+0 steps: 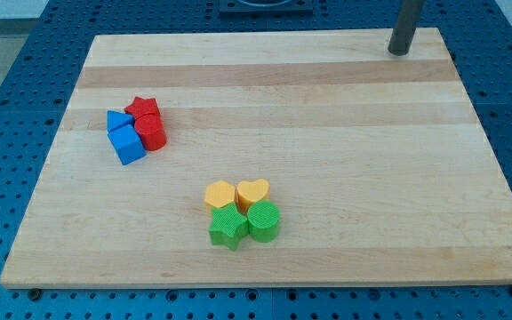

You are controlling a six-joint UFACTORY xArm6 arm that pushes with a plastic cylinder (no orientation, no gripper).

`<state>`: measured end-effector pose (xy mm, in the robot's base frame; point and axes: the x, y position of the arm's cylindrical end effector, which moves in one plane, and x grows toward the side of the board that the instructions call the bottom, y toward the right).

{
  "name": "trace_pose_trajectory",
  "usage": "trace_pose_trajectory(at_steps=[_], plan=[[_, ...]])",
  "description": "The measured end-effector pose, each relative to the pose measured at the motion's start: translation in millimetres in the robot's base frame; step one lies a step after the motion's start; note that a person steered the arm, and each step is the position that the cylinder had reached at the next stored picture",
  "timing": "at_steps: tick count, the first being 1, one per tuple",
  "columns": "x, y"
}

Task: Put the green star at the bottom left of the board

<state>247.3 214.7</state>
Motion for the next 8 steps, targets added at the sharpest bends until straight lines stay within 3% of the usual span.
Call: trace_pose_trajectory(at_steps=[1, 2, 4, 6, 8], plan=[[1, 0], [43, 0], [189, -2], [307, -12], [370, -67]])
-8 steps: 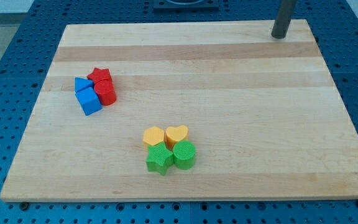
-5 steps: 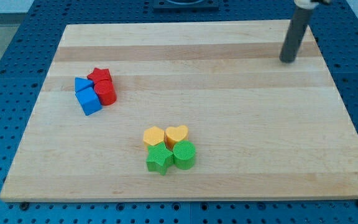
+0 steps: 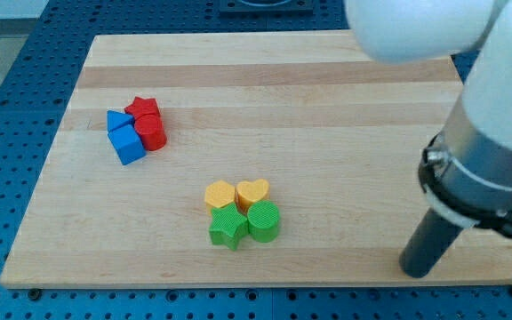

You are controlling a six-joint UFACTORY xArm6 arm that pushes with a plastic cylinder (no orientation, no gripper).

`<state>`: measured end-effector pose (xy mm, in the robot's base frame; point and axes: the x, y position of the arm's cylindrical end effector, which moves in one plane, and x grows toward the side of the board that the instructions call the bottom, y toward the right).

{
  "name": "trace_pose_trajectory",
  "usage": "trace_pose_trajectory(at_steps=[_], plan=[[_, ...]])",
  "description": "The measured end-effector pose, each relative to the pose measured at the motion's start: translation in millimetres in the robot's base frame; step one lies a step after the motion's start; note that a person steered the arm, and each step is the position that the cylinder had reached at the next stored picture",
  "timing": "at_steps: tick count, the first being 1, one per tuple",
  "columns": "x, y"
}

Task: Put the green star at the bottom left of the board

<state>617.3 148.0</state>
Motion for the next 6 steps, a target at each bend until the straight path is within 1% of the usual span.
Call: trace_pose_trajectory(at_steps=[2, 3, 5, 6], plan=[[-4, -40], [-5, -40], [-29, -50], [-31, -54]])
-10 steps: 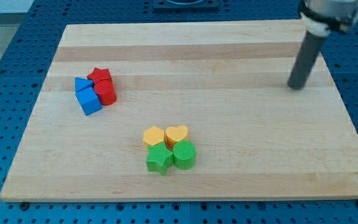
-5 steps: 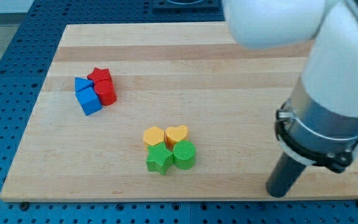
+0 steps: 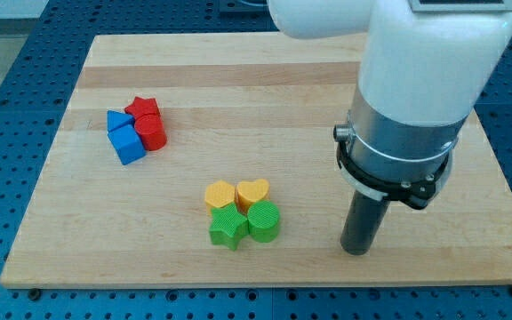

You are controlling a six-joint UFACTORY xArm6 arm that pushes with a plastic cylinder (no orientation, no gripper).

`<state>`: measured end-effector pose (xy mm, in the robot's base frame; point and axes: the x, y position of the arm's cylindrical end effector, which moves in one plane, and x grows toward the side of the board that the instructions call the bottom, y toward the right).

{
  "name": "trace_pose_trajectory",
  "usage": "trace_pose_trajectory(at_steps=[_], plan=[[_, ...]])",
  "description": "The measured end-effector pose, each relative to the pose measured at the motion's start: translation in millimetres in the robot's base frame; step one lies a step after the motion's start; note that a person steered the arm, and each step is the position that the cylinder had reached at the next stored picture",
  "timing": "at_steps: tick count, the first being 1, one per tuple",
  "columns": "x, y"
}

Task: Put the green star at the bottom left of the board

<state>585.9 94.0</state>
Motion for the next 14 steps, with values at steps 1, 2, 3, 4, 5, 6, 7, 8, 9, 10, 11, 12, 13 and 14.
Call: trace_pose_trajectory(at_steps=[1, 2, 3, 4, 5, 6, 7, 8, 9, 10, 11, 12, 13, 14], plan=[[-3, -15], [-3, -15], [-3, -15], [-3, -21], [-10, -34], [-21, -42], [-25, -46], [-25, -51], [-25, -61], [-25, -72], [-25, -84], [-25, -90], [-25, -93], [-25, -93]])
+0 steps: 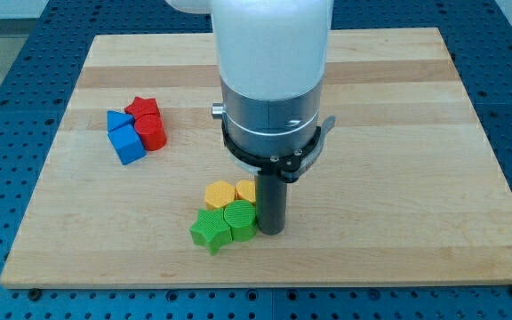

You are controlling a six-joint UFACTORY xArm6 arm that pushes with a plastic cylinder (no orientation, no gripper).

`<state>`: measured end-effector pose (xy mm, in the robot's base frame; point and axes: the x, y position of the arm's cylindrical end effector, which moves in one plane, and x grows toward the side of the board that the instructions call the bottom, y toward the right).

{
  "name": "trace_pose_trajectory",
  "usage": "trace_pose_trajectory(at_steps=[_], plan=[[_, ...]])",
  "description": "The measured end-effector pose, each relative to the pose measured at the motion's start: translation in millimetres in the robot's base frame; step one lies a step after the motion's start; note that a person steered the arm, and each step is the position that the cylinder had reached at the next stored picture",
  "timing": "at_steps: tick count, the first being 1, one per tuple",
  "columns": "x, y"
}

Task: Put the green star at the bottom left of the board

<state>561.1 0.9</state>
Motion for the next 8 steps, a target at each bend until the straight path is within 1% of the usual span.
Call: trace_pose_trajectory(at_steps=[2, 4, 8], plan=[[0, -1], [13, -12], [13, -115]])
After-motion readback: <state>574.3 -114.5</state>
